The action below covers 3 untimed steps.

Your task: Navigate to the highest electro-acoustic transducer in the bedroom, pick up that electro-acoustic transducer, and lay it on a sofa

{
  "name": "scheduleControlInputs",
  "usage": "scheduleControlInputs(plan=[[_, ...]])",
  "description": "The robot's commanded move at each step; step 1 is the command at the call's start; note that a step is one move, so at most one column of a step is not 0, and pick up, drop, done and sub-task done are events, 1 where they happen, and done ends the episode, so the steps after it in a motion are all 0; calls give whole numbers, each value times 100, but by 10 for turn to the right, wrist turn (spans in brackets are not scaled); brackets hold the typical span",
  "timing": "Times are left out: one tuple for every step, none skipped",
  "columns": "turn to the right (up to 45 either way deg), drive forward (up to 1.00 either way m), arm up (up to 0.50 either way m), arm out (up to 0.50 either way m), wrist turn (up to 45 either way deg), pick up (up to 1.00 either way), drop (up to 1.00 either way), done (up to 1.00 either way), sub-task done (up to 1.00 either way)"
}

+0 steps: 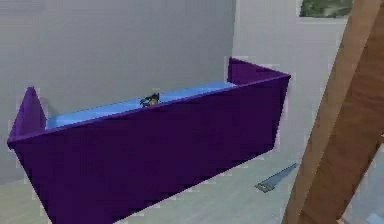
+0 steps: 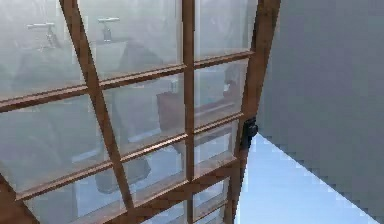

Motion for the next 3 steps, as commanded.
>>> scheduleControlInputs(plan=[[-180,0,0,0,0,0,0,0,0],[0,80,0,0,0,0,0,0,0],[-450,0,0,0,0,0,0,0,0]])
